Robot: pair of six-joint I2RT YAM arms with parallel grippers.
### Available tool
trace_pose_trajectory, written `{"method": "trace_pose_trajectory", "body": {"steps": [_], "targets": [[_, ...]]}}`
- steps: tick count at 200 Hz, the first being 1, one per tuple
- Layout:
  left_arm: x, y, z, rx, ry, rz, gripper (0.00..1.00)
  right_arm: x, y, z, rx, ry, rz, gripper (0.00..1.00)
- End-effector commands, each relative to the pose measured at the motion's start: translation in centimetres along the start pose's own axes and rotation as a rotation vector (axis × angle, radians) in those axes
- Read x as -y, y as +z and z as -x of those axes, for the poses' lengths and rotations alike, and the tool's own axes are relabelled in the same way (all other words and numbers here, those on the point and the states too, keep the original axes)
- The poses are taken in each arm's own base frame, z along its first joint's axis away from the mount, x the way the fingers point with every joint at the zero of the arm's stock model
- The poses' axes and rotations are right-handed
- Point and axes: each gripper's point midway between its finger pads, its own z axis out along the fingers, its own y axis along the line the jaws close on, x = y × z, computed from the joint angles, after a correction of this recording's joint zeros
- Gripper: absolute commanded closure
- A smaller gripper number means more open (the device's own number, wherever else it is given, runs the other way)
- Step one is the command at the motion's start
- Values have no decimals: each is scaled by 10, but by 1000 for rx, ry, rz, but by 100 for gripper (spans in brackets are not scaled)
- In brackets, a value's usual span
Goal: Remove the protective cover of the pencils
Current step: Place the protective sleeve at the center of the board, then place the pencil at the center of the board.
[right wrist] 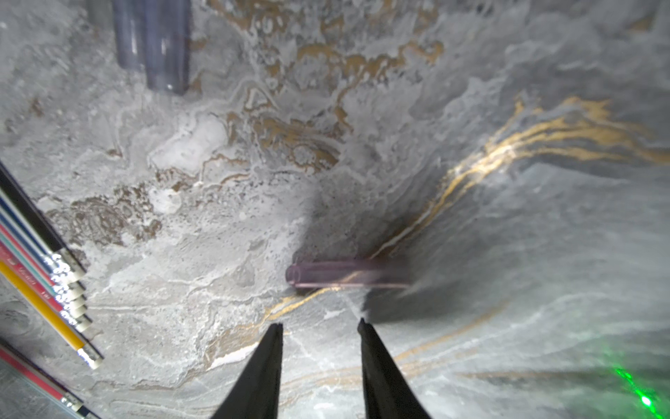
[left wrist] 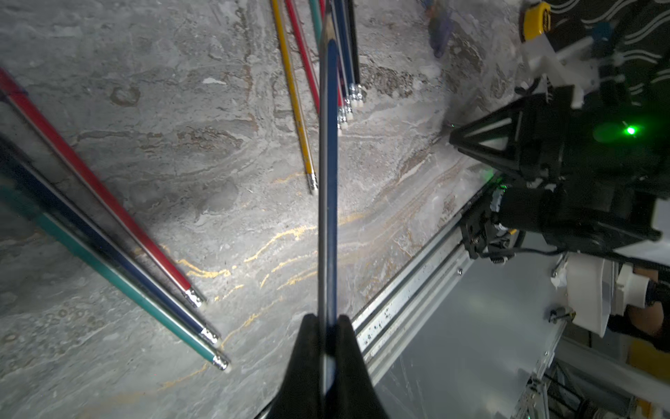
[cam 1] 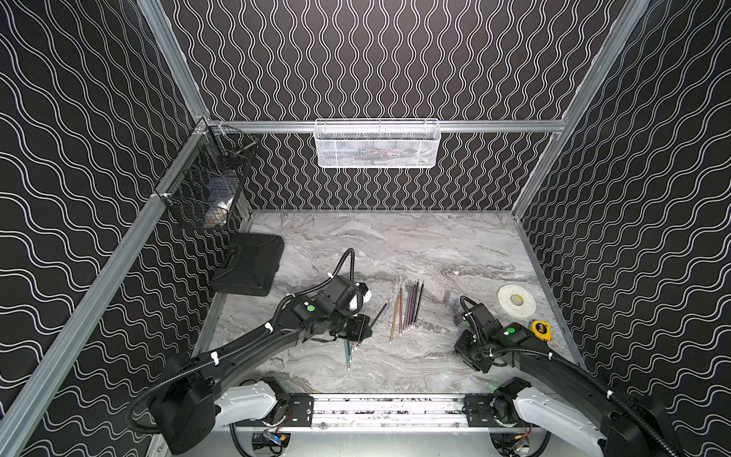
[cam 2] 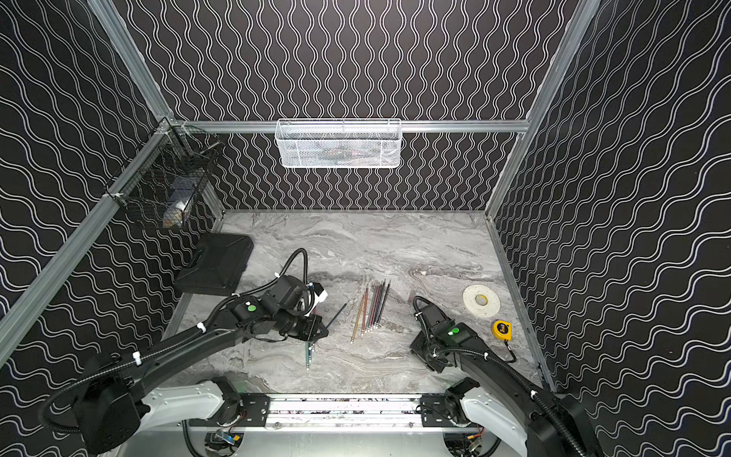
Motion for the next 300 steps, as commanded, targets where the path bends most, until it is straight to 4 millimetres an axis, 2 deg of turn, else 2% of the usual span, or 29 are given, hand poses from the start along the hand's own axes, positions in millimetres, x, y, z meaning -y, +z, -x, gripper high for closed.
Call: {"method": "trace_pose_trajectory", "body": {"steps": [1, 38, 63, 85, 109, 154, 176, 210, 229, 241, 276, 300], "targets": [[-7, 8, 36, 139, -83, 4, 100, -7, -3, 3, 8, 49, 22, 63], [-31, 21, 54, 180, -147, 37, 100, -24, -17, 13, 49, 81, 82, 63], [-43, 27, 61, 210, -183, 37, 100, -21, -21, 15, 63, 80, 64, 63], [-51, 42, 62, 191, -200, 31, 100, -16, -27, 15, 71, 80, 47, 63], [-53, 61, 63, 161, -217, 0, 100, -12, -32, 13, 75, 96, 58, 62], [-56, 77, 66, 142, -234, -12, 100, -4, -37, 19, 83, 149, 62, 61], [-57, 82, 67, 137, -238, -17, 96, -7, -33, 23, 39, 178, 80, 61], [-55, 94, 70, 133, -272, -60, 96, -10, -28, 35, 18, 222, 106, 61], [-56, 96, 70, 141, -287, -64, 96, -16, -26, 34, -16, 242, 130, 61], [-56, 96, 70, 144, -294, -71, 92, -16, -24, 28, -46, 258, 123, 61], [-47, 98, 66, 142, -315, -119, 74, -11, -22, 5, -161, 340, 129, 62], [-42, 99, 65, 136, -311, -133, 69, -1, -27, -4, -184, 398, 92, 62]]}}
